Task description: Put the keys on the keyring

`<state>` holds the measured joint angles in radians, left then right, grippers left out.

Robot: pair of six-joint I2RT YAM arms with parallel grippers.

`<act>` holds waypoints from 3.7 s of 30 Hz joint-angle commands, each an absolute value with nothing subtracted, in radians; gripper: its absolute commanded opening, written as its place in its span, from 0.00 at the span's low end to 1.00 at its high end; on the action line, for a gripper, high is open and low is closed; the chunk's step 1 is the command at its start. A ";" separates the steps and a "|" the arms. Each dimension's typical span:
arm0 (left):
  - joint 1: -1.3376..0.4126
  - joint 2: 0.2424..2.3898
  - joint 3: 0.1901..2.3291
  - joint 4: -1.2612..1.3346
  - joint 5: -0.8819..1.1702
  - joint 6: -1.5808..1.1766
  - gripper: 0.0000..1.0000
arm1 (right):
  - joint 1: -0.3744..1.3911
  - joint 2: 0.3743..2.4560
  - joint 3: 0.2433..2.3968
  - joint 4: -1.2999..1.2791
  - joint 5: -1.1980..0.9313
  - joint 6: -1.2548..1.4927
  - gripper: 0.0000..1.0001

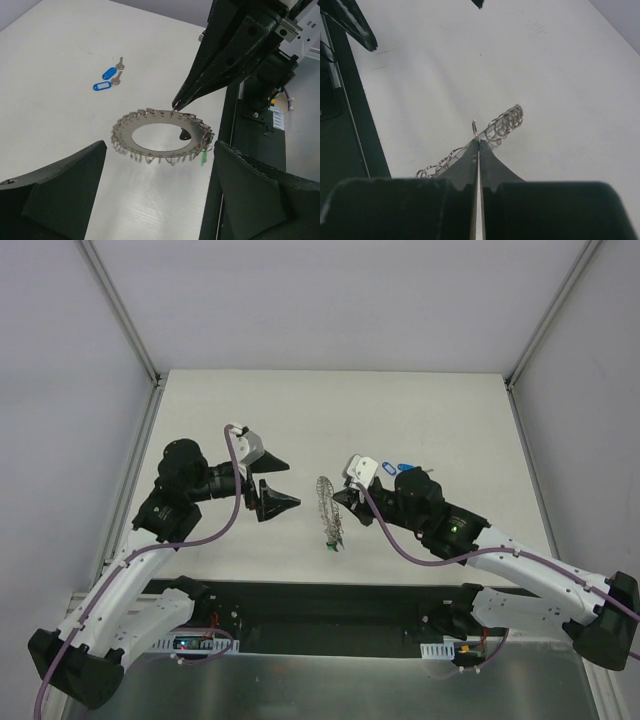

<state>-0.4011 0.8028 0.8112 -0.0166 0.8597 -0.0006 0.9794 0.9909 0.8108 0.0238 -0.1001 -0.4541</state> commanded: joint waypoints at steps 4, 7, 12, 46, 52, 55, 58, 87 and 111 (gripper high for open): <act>-0.423 0.936 0.825 0.135 1.136 0.158 0.85 | 0.979 0.951 0.804 0.124 -0.196 -0.468 0.01; -0.433 0.942 0.795 0.155 1.161 0.181 0.81 | 0.977 0.965 0.804 0.130 -0.225 -0.457 0.01; -0.457 0.911 0.732 0.192 1.132 0.221 0.70 | 0.977 0.988 0.808 0.149 -0.287 -0.423 0.01; -0.583 0.974 0.678 0.267 1.009 0.178 0.11 | 0.986 1.012 0.810 0.181 -0.327 -0.391 0.01; -0.594 0.980 0.681 0.261 1.002 0.183 0.07 | 0.988 1.014 0.808 0.179 -0.334 -0.388 0.01; -0.594 0.977 0.680 0.259 0.999 0.184 0.00 | 0.986 1.017 0.810 0.179 -0.328 -0.387 0.01; -0.595 0.973 0.680 0.258 0.994 0.186 0.00 | 0.986 1.011 0.805 0.179 -0.307 -0.376 0.03; -0.617 1.019 0.696 0.170 0.753 0.204 0.00 | 0.871 0.940 0.902 -0.385 0.641 -0.040 0.98; -0.620 1.031 0.749 0.041 0.566 0.196 0.00 | 0.411 1.550 1.022 -0.270 0.198 -0.420 0.54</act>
<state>-0.6098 1.0599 0.7002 0.0174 0.5797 0.1810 0.4454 1.4639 0.9424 -0.3077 0.2169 -0.3424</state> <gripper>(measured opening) 0.009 0.612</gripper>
